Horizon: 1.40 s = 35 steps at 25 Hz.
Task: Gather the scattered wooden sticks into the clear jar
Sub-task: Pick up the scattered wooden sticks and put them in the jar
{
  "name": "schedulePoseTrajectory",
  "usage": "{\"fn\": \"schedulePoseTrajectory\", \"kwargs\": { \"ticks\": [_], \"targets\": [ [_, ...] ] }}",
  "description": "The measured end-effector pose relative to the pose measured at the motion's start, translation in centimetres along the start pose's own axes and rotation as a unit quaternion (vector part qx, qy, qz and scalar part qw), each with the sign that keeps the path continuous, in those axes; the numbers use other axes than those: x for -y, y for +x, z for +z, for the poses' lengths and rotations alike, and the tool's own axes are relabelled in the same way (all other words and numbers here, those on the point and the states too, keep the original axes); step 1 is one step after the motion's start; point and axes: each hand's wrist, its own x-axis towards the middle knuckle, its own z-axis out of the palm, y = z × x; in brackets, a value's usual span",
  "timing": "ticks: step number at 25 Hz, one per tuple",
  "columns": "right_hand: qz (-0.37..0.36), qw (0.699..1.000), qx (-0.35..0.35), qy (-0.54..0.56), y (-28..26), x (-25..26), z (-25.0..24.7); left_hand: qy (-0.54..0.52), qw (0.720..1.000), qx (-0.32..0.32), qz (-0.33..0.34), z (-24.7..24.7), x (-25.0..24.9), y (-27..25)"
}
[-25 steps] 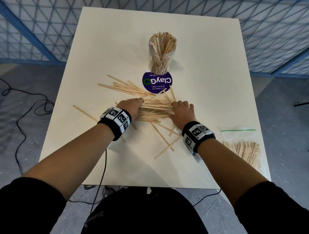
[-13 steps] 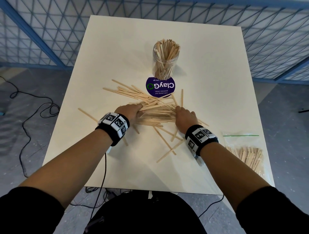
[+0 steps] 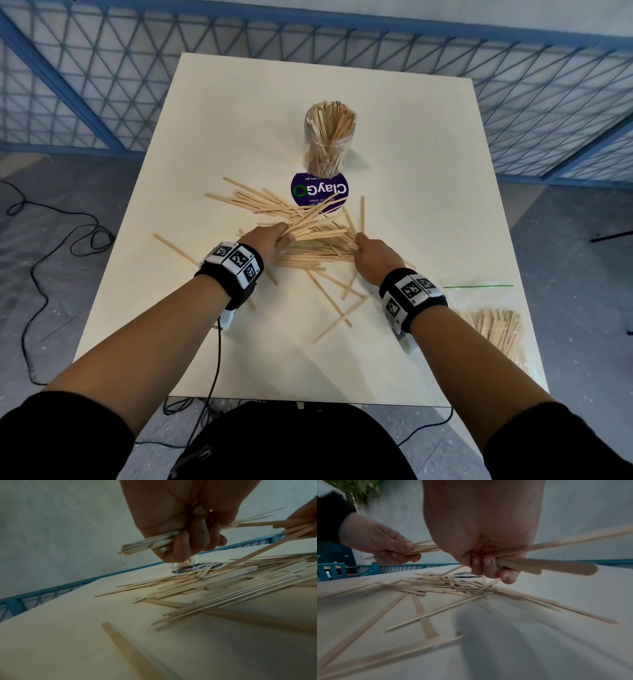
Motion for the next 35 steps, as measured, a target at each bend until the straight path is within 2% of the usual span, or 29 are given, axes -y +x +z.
{"fn": "schedulePoseTrajectory", "kwargs": {
  "ticks": [4, 7, 11, 14, 16, 18, 20, 22, 26, 28, 29, 32, 33, 35],
  "targets": [
    [0.028, 0.996, -0.046, 0.065, -1.0, -0.7, -0.7, -0.049, 0.997, -0.055, -0.036, -0.3, -0.5, -0.5],
    [0.032, 0.986, -0.091, 0.134, -1.8, -0.7, -1.4, -0.161, 0.982, -0.088, -0.051, -0.3, -1.4, -0.5],
    [-0.006, 0.956, -0.130, 0.262, -2.3, 1.2, -2.0, -0.384, 0.916, -0.093, -0.074, -0.1, -5.1, -0.3],
    [-0.034, 0.933, -0.116, 0.340, -2.4, 3.3, -2.1, -0.495, 0.856, -0.114, -0.093, 0.0, -8.6, -0.2],
    [-0.057, 0.935, -0.088, 0.339, -2.4, 4.6, -2.1, -0.545, 0.822, -0.129, -0.099, 0.1, -10.2, 0.2],
    [-0.072, 0.949, -0.058, 0.301, -2.4, 5.6, -2.2, -0.541, 0.822, -0.140, -0.105, 0.1, -11.1, 0.3],
    [-0.071, 0.962, -0.041, 0.261, -2.4, 6.0, -2.3, -0.560, 0.809, -0.146, -0.101, 0.1, -11.5, 0.3],
    [-0.081, 0.966, -0.041, 0.242, -2.3, 6.2, -2.5, -0.581, 0.795, -0.146, -0.095, 0.3, -11.8, 0.1],
    [-0.077, 0.983, -0.019, 0.168, -1.7, 6.4, -2.7, -0.580, 0.795, -0.149, -0.094, 1.4, -11.2, 0.8],
    [-0.088, 0.979, -0.018, 0.183, -1.7, 6.5, -2.6, -0.585, 0.791, -0.148, -0.103, 1.2, -11.0, 1.0],
    [-0.096, 0.974, -0.026, 0.206, -1.8, 6.4, -2.6, -0.603, 0.775, -0.151, -0.112, 0.9, -10.9, 1.1],
    [-0.083, 0.965, -0.061, 0.239, -2.2, 5.6, -2.2, -0.704, 0.674, -0.168, -0.145, -0.7, -10.4, 1.4],
    [-0.068, 0.967, -0.063, 0.236, -2.3, 5.4, -1.9, -0.721, 0.653, -0.175, -0.155, -1.2, -10.1, 1.5],
    [-0.056, 0.971, -0.052, 0.226, -2.6, 5.4, -1.5, -0.745, 0.628, -0.171, -0.149, -1.9, -9.9, 1.7]
  ]
}}
